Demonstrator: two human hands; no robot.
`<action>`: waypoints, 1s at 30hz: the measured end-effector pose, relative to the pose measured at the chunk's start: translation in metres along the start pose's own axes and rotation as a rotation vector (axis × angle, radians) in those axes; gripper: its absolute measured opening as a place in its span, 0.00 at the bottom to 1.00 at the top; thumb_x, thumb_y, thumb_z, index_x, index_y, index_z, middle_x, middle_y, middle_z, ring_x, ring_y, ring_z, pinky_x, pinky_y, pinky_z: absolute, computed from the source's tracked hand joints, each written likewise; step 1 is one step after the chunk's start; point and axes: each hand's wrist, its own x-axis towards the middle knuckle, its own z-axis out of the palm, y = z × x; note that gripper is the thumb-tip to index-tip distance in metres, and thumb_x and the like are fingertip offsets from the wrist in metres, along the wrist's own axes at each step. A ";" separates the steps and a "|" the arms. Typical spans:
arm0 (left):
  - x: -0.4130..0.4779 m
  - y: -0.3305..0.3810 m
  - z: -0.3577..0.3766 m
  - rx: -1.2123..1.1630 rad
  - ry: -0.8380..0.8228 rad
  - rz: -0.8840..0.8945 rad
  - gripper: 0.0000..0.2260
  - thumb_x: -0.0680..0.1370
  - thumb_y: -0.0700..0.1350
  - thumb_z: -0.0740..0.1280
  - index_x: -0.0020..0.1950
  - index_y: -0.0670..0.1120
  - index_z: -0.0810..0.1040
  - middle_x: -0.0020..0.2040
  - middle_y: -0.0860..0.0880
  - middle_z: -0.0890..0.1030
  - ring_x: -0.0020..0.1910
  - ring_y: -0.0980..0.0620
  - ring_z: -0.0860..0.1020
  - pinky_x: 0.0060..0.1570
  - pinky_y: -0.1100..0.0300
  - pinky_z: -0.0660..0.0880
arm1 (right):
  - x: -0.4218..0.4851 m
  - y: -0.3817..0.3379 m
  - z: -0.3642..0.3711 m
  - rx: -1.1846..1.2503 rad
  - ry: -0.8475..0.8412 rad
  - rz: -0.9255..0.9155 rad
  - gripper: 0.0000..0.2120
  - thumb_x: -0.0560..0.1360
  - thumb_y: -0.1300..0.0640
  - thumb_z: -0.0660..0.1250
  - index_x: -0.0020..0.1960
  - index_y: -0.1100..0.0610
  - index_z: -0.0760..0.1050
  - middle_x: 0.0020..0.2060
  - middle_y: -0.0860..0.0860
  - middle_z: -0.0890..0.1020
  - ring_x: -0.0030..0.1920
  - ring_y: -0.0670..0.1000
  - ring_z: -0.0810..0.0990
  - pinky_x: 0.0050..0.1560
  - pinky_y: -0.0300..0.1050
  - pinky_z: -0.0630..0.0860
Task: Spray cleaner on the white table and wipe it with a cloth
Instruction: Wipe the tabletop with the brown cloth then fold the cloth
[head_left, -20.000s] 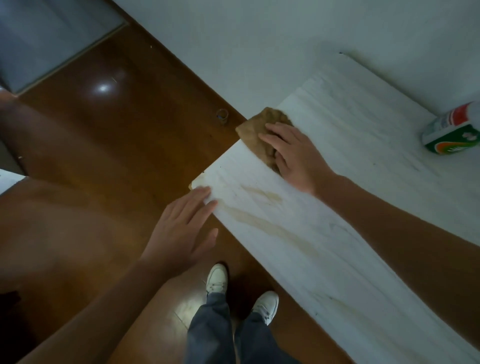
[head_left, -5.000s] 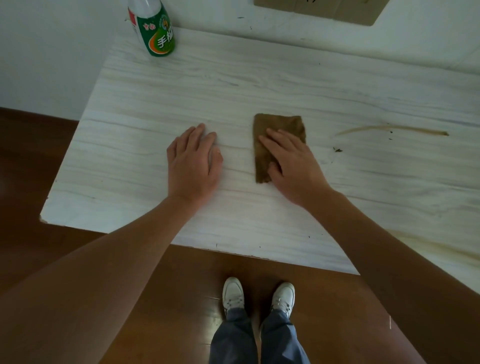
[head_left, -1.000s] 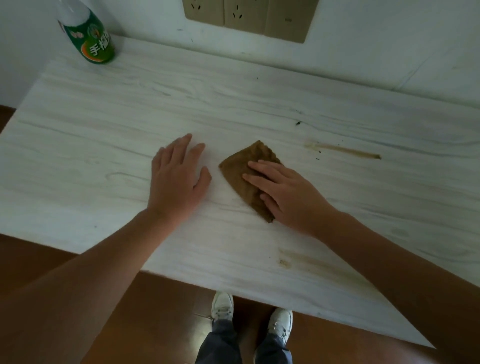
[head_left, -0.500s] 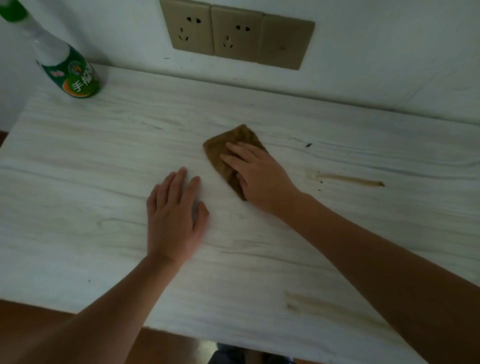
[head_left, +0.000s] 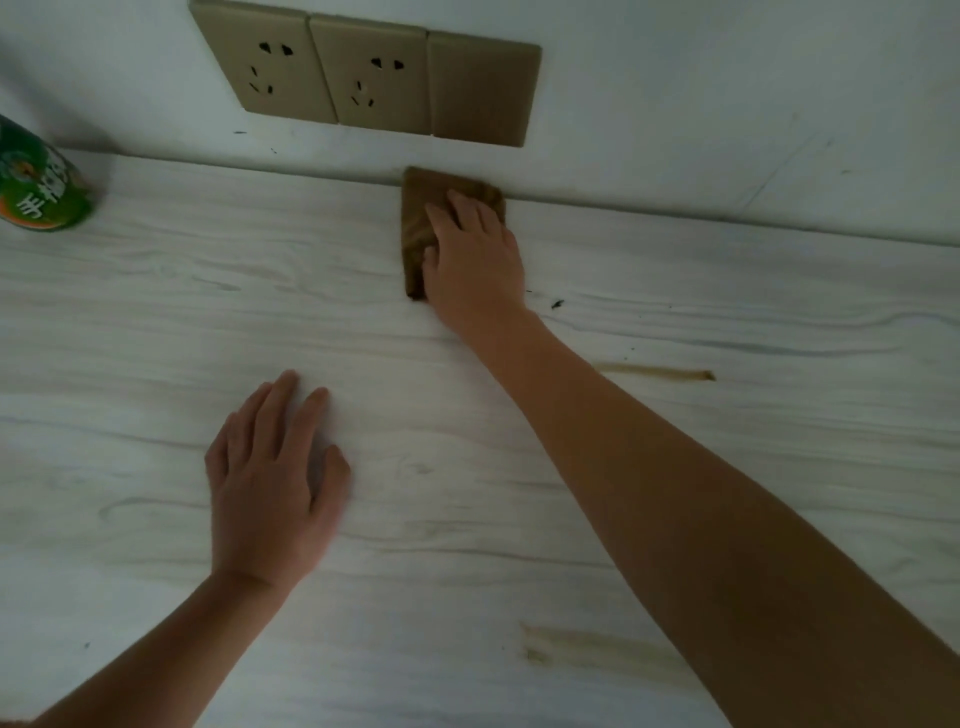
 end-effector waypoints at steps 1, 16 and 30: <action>0.000 0.001 0.000 0.001 0.009 0.001 0.26 0.77 0.52 0.58 0.73 0.45 0.74 0.77 0.42 0.71 0.76 0.38 0.67 0.71 0.41 0.64 | -0.004 0.011 -0.003 -0.002 0.011 0.022 0.24 0.81 0.50 0.56 0.77 0.51 0.62 0.78 0.51 0.61 0.77 0.53 0.57 0.75 0.50 0.55; 0.000 0.001 0.000 0.004 0.029 0.005 0.25 0.78 0.52 0.58 0.73 0.45 0.75 0.76 0.41 0.71 0.75 0.38 0.68 0.70 0.42 0.64 | -0.079 0.085 -0.045 -0.061 -0.037 0.175 0.25 0.82 0.54 0.57 0.79 0.52 0.59 0.79 0.52 0.58 0.79 0.54 0.55 0.77 0.51 0.54; -0.001 0.004 -0.002 -0.009 -0.021 -0.013 0.25 0.79 0.51 0.57 0.75 0.46 0.72 0.78 0.43 0.68 0.78 0.40 0.65 0.72 0.42 0.63 | -0.130 -0.016 0.004 0.054 -0.069 -0.187 0.26 0.77 0.59 0.61 0.75 0.55 0.67 0.77 0.55 0.64 0.77 0.56 0.59 0.76 0.50 0.54</action>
